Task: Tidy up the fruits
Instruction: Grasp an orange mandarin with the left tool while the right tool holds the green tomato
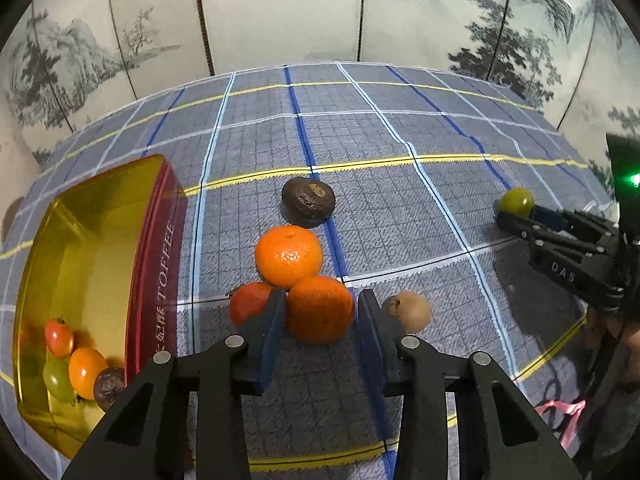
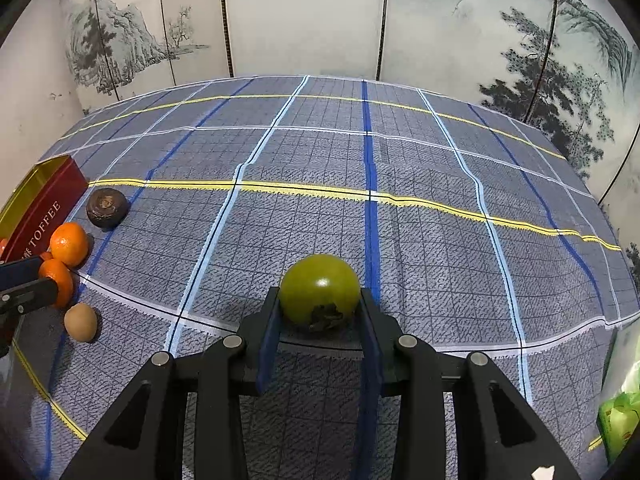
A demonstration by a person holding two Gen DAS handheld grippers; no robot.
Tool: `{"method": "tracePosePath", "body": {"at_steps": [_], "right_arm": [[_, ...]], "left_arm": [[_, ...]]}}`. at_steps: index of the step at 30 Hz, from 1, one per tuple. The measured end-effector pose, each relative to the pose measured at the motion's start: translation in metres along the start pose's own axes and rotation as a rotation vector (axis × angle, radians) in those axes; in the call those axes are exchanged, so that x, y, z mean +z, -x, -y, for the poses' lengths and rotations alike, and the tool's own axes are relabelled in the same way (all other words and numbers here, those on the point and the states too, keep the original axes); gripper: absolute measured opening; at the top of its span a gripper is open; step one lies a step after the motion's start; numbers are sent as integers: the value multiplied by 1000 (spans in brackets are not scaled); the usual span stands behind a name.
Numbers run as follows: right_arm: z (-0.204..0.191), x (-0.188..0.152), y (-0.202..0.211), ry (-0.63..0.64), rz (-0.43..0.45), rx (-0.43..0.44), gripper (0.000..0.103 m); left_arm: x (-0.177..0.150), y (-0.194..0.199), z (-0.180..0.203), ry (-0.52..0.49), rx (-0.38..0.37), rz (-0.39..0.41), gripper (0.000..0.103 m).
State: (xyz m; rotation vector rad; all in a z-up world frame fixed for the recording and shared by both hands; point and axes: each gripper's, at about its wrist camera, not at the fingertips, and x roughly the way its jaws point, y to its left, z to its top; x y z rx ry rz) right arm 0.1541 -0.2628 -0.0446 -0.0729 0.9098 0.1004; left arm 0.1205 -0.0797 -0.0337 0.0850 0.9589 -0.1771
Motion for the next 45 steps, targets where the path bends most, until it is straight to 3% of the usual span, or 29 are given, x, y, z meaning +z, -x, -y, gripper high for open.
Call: {"method": "tracePosePath", "body": {"at_steps": [12, 17, 20, 21, 24, 45], "right_arm": [[0, 0, 0, -1, -1, 1, 34], [0, 0, 0, -1, -1, 1, 34], [0, 0, 0, -1, -1, 0, 34], [0, 0, 0, -2, -1, 1, 34], [0, 0, 0, -3, -1, 3, 34], [0, 0, 0, -3, -2, 2, 34]], "left_arm": [[-3, 1, 1, -24, 9, 2, 39], [0, -3, 11, -61, 20, -8, 51], [0, -6, 17, -88, 44, -9, 51], [0, -6, 16, -80, 41, -8, 51], [1, -5, 11, -68, 58, -5, 36], [-2, 26, -21, 43, -21, 0, 34]]}}
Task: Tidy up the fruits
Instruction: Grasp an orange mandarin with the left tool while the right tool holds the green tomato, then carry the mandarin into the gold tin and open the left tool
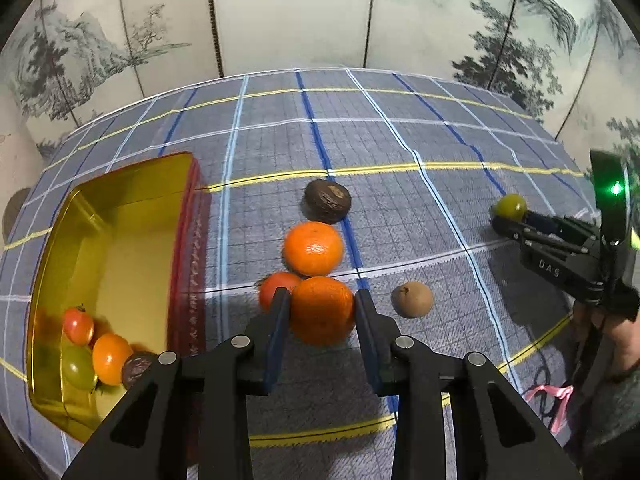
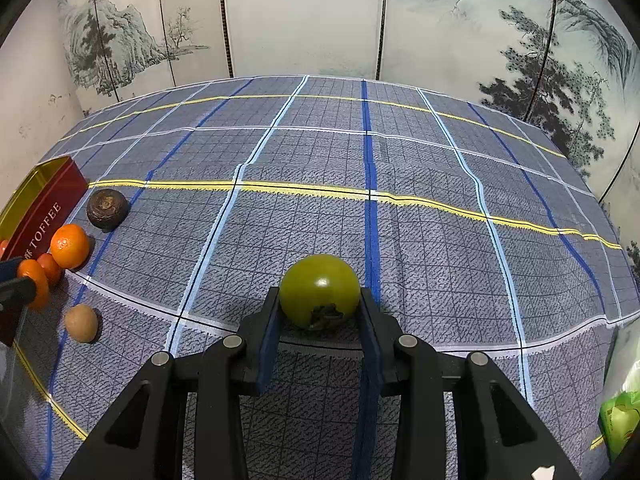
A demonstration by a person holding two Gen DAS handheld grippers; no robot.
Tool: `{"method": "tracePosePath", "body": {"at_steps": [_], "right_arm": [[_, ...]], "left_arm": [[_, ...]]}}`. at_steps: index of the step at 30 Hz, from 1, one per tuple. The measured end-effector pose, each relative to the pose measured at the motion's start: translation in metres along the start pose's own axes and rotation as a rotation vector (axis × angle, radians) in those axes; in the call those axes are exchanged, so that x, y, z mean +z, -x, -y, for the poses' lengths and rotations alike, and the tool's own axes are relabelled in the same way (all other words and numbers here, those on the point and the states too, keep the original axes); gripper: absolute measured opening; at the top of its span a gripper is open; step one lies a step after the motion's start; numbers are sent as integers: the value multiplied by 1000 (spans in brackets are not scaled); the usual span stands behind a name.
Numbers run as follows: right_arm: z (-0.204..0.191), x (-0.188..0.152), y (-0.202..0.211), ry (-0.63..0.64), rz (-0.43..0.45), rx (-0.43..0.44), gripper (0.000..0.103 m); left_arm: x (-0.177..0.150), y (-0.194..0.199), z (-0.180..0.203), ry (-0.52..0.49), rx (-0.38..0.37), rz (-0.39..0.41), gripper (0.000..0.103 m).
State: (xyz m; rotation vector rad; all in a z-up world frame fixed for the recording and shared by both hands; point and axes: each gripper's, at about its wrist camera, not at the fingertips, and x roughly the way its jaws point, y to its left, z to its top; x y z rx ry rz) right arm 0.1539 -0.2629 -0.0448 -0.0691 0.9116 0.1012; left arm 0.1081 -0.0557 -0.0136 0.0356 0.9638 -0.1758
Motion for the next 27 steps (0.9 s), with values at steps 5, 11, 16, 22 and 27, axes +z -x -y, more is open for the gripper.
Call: {"method": "tracePosePath", "body": {"at_steps": [5, 11, 16, 22, 27], "right_arm": [[0, 0, 0, 0, 0, 0, 34], [0, 0, 0, 0, 0, 0, 34], [-1, 0, 0, 1, 0, -2, 34], [-1, 0, 0, 1, 0, -3, 34], [-1, 0, 0, 1, 0, -2, 34]], "left_arm": [[4, 18, -11, 18, -11, 33, 34], [15, 39, -38, 59, 5, 83, 34], [28, 48, -78, 107, 68, 121, 34], [32, 40, -131, 160, 144, 107, 34], [27, 19, -165, 189, 177, 54, 34]]}}
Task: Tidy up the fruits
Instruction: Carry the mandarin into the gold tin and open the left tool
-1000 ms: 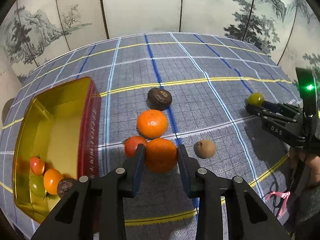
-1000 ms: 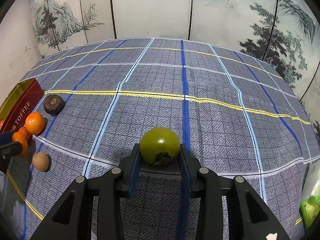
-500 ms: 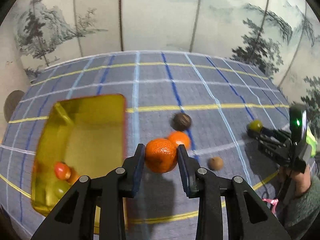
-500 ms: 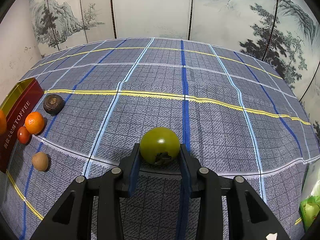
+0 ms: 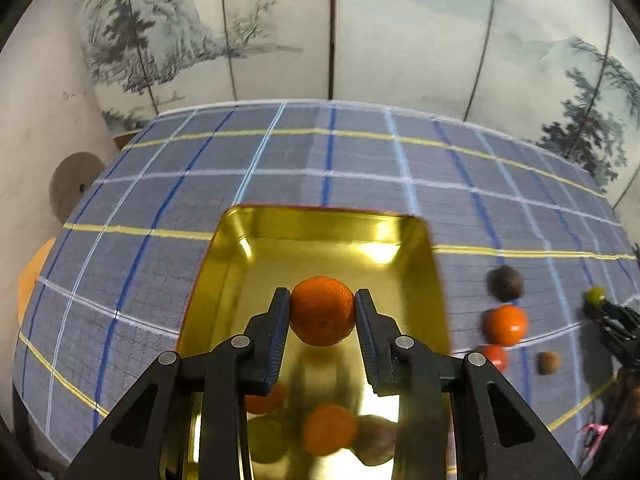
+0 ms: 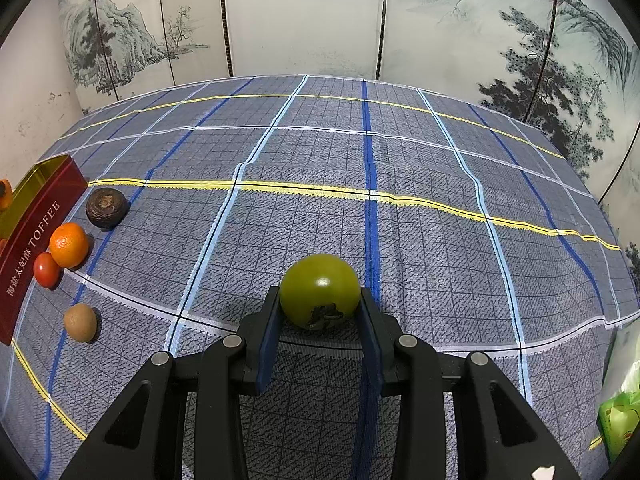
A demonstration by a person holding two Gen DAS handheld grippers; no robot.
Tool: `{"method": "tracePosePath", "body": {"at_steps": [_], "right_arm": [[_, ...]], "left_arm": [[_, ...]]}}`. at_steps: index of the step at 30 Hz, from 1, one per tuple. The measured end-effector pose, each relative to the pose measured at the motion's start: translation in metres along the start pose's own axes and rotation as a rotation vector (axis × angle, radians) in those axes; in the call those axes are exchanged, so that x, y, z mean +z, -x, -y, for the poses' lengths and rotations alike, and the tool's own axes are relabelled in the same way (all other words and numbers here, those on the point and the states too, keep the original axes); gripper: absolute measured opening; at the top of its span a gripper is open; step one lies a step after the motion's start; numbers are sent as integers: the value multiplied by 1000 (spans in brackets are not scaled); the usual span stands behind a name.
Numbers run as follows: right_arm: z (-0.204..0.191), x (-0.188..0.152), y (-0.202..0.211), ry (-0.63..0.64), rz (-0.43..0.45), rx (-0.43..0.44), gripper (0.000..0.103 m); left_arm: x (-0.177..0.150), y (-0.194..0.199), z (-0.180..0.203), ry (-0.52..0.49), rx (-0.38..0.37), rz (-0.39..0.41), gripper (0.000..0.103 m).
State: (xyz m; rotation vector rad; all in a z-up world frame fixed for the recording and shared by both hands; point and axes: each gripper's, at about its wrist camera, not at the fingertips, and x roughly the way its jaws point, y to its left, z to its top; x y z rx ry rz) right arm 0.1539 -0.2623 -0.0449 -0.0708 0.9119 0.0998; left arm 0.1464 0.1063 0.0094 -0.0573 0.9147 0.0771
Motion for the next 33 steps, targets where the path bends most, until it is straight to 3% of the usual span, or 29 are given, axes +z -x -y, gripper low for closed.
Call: {"method": "tracePosePath", "body": {"at_steps": [11, 33], "right_arm": [[0, 0, 0, 0, 0, -1, 34], [0, 0, 0, 1, 0, -1, 34]], "left_arm": [[-10, -38, -14, -9, 29, -74, 34], [-15, -45, -11, -41, 35, -95, 36]]}}
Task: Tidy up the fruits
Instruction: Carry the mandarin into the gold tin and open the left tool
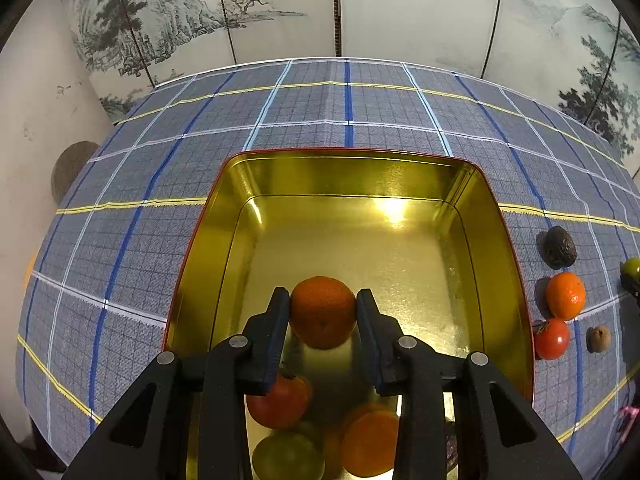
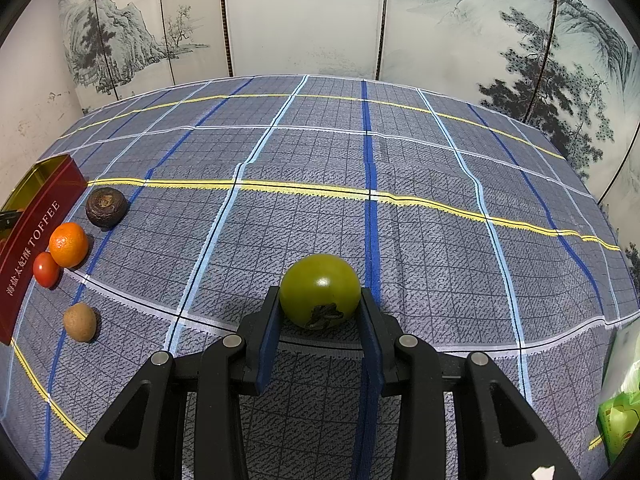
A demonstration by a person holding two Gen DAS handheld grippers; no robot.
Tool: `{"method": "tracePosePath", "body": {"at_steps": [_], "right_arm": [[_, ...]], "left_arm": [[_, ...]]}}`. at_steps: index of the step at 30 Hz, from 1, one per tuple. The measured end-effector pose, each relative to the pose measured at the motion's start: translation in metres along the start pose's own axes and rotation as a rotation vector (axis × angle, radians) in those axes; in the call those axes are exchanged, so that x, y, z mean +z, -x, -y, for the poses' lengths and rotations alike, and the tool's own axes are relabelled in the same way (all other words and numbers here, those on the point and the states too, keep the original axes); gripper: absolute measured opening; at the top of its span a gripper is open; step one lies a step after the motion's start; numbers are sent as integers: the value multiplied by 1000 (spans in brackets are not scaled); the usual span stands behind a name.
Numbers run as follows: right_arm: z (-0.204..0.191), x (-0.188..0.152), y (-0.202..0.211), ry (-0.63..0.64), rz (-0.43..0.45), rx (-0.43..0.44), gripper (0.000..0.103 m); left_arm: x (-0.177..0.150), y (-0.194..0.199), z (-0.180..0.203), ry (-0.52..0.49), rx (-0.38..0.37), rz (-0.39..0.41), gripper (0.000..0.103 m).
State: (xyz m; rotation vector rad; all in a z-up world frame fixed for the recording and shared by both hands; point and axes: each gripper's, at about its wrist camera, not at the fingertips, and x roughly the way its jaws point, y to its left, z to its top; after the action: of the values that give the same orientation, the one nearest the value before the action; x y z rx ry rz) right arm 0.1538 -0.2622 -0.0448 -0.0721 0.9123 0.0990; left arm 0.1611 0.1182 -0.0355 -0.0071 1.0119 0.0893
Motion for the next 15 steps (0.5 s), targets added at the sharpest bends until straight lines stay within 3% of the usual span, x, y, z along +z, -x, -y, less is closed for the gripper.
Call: {"method": "tracePosePath", "body": {"at_steps": [15], "right_arm": [[0, 0, 0, 0, 0, 0, 34]], "left_arm": [[0, 15, -4, 27, -41, 13, 44]]}}
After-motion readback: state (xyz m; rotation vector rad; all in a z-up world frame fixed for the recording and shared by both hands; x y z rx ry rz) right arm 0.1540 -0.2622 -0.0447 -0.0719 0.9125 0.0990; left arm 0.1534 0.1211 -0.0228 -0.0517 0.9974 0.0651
